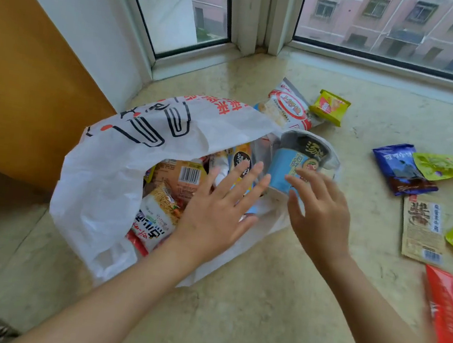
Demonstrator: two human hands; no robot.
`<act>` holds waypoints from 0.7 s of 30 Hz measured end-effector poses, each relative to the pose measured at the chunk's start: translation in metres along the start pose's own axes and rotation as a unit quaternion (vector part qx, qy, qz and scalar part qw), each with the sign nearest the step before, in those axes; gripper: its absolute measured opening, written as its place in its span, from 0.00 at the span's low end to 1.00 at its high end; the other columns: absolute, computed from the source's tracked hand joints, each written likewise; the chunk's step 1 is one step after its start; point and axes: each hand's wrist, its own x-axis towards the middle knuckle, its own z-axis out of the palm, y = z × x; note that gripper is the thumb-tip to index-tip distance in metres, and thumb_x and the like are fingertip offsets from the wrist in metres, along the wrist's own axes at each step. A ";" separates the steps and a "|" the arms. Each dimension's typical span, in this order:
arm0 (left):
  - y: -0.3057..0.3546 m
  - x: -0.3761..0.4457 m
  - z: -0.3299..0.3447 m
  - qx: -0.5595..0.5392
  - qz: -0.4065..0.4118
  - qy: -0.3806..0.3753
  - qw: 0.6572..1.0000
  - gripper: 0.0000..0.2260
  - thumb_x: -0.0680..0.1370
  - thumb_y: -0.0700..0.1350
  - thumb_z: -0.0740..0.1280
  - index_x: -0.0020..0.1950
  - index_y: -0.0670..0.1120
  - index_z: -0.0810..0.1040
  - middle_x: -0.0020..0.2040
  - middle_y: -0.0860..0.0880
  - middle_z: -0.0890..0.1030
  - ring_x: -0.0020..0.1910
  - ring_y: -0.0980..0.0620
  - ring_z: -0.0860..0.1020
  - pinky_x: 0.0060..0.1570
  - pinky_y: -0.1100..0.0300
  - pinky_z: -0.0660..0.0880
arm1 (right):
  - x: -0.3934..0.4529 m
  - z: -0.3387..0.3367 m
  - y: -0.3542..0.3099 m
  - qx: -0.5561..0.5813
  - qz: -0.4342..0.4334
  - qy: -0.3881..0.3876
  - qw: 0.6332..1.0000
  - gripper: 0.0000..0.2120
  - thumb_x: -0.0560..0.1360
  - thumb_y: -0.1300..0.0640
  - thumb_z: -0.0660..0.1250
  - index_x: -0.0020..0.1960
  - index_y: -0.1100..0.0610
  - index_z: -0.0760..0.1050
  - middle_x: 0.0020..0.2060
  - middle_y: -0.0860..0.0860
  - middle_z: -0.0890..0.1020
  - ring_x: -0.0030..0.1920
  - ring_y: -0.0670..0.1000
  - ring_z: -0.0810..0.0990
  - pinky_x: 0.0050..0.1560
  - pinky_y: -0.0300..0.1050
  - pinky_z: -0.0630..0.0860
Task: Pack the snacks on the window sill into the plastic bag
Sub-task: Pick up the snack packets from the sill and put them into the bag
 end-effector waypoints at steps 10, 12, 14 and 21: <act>0.058 0.115 0.039 -0.085 -0.005 -0.119 0.989 0.29 0.79 0.58 0.60 0.78 0.58 0.54 0.80 0.49 0.48 0.78 0.42 0.49 0.71 0.37 0.53 | 0.043 0.009 0.060 0.128 0.391 -0.118 0.904 0.25 0.73 0.58 0.66 0.70 0.49 0.66 0.53 0.54 0.81 0.50 0.57 0.81 0.50 0.53 0.77; 0.057 0.122 0.044 -0.084 -0.013 -0.143 0.986 0.30 0.78 0.57 0.62 0.78 0.59 0.54 0.80 0.49 0.43 0.77 0.40 0.47 0.70 0.35 0.52 | 0.051 0.005 0.057 0.264 0.479 -0.042 0.836 0.22 0.73 0.60 0.68 0.66 0.50 0.70 0.46 0.54 0.83 0.39 0.51 0.83 0.44 0.48 0.79; 0.050 0.117 0.046 -0.069 -0.032 -0.136 0.988 0.33 0.76 0.57 0.64 0.77 0.61 0.53 0.79 0.48 0.42 0.77 0.37 0.48 0.69 0.35 0.55 | 0.058 -0.008 0.056 0.344 0.507 0.017 0.790 0.22 0.71 0.65 0.71 0.63 0.55 0.73 0.40 0.55 0.83 0.31 0.48 0.82 0.37 0.42 0.77; 0.016 0.080 0.043 -0.017 -0.014 0.052 0.998 0.35 0.75 0.62 0.63 0.78 0.58 0.53 0.78 0.45 0.51 0.76 0.37 0.52 0.69 0.33 0.55 | 0.101 -0.114 0.030 0.428 0.355 0.186 0.810 0.20 0.69 0.67 0.72 0.58 0.53 0.75 0.36 0.54 0.82 0.30 0.49 0.80 0.36 0.43 0.77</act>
